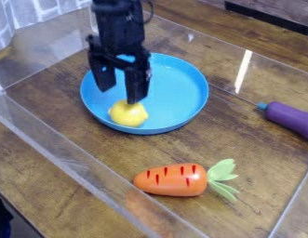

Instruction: Remove the lemon from the blue tray and put it on the table

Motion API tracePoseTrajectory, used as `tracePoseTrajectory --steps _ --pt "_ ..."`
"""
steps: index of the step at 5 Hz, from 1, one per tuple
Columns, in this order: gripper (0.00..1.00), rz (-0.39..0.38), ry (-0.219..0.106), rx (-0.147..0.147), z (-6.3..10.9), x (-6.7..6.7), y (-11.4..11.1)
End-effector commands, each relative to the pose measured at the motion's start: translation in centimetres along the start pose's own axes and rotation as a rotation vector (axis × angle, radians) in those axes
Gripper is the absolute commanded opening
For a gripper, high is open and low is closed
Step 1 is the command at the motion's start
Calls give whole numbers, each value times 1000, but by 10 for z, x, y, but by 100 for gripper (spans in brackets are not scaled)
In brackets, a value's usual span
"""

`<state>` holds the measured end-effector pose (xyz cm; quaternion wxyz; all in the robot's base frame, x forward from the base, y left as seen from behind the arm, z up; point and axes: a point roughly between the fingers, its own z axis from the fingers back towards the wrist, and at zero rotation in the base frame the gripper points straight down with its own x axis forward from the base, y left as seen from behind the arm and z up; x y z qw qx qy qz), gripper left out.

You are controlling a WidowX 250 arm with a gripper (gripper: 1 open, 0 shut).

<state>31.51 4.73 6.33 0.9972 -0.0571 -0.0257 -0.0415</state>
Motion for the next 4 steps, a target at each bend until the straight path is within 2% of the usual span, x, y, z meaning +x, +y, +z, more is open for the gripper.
tracePoseTrajectory --steps 1,3,4 --pt "100 -66 -75 21 2 20 2" --pt "100 -20 -113 29 -8 31 3" --pt "100 -2 -122 31 -1 24 5"
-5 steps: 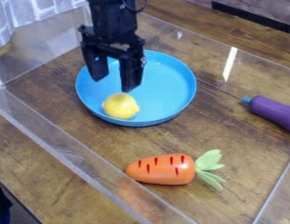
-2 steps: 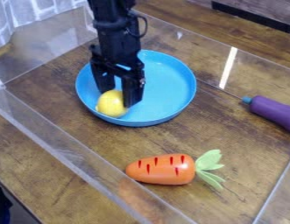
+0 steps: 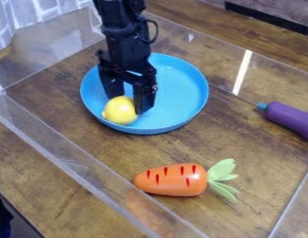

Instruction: Remove the lemon from the blue tray and put it on the table

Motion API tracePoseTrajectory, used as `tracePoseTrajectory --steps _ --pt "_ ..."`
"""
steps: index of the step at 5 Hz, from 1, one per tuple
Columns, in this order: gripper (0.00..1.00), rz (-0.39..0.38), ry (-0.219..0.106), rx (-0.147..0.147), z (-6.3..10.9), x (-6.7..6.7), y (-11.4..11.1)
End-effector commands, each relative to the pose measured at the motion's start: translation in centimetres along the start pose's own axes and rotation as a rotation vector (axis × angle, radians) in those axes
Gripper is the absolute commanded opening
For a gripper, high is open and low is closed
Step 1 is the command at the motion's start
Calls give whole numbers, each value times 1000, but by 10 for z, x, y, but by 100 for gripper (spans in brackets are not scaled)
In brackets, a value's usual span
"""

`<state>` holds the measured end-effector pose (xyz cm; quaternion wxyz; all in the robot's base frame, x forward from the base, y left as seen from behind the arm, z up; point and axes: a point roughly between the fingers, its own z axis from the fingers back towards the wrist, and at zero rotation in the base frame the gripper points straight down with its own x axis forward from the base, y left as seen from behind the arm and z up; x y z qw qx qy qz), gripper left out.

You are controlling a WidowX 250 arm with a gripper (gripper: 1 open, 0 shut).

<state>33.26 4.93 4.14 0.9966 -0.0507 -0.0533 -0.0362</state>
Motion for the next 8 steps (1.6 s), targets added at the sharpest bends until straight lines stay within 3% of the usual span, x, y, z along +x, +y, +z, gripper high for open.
tracePoseTrajectory --steps 1,2,4,7,8 --pt "100 7 -72 21 28 3 1" --pt "100 22 -81 23 36 -2 3" --pt "100 -2 -80 28 26 5 2" --pt "100 145 -77 60 3 0 28" --pt "0 176 -93 69 8 3 34"
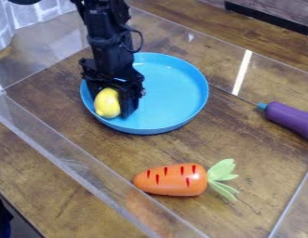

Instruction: Remove the lemon from the blue tray and put it on the table

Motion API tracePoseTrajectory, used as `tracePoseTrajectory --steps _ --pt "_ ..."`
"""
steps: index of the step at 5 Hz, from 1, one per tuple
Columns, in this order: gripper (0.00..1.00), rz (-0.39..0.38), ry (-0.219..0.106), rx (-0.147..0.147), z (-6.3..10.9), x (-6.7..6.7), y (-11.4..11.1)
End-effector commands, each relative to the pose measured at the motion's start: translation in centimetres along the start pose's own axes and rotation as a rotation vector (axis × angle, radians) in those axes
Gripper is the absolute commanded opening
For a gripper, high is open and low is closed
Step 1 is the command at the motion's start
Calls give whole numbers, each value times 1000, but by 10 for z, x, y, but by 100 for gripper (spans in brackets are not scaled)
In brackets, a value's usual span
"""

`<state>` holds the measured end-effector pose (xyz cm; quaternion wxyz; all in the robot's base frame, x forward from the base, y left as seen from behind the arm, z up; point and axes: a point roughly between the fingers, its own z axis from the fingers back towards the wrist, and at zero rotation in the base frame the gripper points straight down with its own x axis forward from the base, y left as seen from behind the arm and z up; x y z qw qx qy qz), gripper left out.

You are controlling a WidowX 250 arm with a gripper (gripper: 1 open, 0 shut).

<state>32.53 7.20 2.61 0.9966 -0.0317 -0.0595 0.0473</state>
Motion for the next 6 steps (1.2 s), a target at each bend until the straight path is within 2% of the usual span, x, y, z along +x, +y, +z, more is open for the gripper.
tracePoseTrajectory --steps 1,3,5,6 --pt "0 37 -76 20 19 20 10" --pt "0 24 -65 18 18 19 11" --pt "0 9 -58 15 2 19 5" --pt "0 -106 -47 -3 12 17 -4"
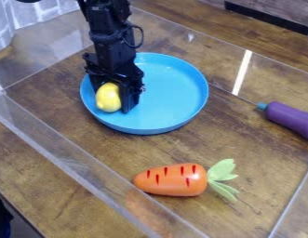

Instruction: Remove the lemon from the blue tray and put it on the table

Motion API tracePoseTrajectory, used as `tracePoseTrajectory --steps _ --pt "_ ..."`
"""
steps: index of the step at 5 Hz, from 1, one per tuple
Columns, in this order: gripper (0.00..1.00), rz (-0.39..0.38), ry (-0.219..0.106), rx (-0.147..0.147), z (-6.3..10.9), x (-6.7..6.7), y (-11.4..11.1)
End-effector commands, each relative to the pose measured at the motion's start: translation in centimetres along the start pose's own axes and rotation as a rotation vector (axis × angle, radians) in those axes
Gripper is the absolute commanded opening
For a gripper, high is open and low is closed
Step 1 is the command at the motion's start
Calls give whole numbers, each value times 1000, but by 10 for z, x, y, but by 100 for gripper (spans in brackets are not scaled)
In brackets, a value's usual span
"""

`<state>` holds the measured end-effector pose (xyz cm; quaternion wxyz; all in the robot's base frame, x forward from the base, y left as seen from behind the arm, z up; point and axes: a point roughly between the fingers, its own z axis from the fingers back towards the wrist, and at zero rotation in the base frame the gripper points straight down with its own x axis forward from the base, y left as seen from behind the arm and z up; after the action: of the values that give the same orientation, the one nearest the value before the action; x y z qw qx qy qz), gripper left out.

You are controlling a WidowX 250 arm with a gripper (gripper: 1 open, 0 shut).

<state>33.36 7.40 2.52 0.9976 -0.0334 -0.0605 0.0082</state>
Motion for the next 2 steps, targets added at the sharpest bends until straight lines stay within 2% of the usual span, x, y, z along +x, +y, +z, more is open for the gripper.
tracePoseTrajectory --steps 1,2 --pt "0 6 -75 20 37 21 3" --pt "0 49 -123 36 73 36 11"
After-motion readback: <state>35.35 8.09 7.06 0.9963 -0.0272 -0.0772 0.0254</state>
